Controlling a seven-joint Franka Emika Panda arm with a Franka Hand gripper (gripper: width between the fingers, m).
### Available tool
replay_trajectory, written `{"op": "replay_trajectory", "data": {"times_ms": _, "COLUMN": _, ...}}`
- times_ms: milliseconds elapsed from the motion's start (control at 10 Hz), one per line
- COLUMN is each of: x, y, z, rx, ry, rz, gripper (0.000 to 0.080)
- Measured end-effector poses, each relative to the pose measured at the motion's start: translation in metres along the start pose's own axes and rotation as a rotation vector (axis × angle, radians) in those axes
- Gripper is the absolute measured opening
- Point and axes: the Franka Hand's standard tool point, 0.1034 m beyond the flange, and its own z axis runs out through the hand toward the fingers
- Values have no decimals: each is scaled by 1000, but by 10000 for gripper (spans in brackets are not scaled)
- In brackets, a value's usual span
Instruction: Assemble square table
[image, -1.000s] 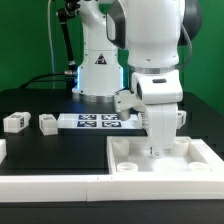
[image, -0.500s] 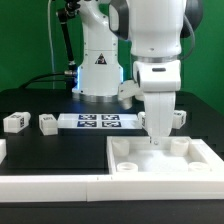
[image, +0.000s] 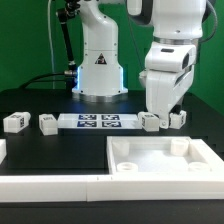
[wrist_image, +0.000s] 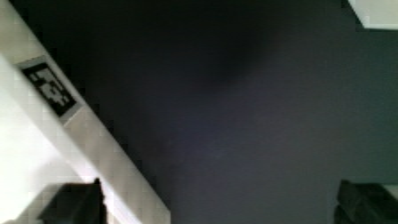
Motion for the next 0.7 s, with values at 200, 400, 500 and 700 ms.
{"op": "replay_trajectory", "data": {"times_ms": 200, "x": 1, "y": -1, "z": 0, "rx": 1, "ry": 0, "rz": 131, "gripper": 648}}
{"op": "replay_trajectory", "data": {"times_ms": 400, "x": 1, "y": -2, "z": 0, "rx": 1, "ry": 0, "rz": 240, "gripper": 648}}
{"op": "replay_trajectory", "data": {"times_ms": 500, "x": 0, "y": -13, "z": 1, "rx": 10, "ry": -7, "rz": 398, "gripper": 648}}
{"op": "replay_trajectory", "data": {"times_ms": 700, "x": -9, "y": -49, "z": 4, "rx": 29, "ry": -36, "rz": 647, "gripper": 648}}
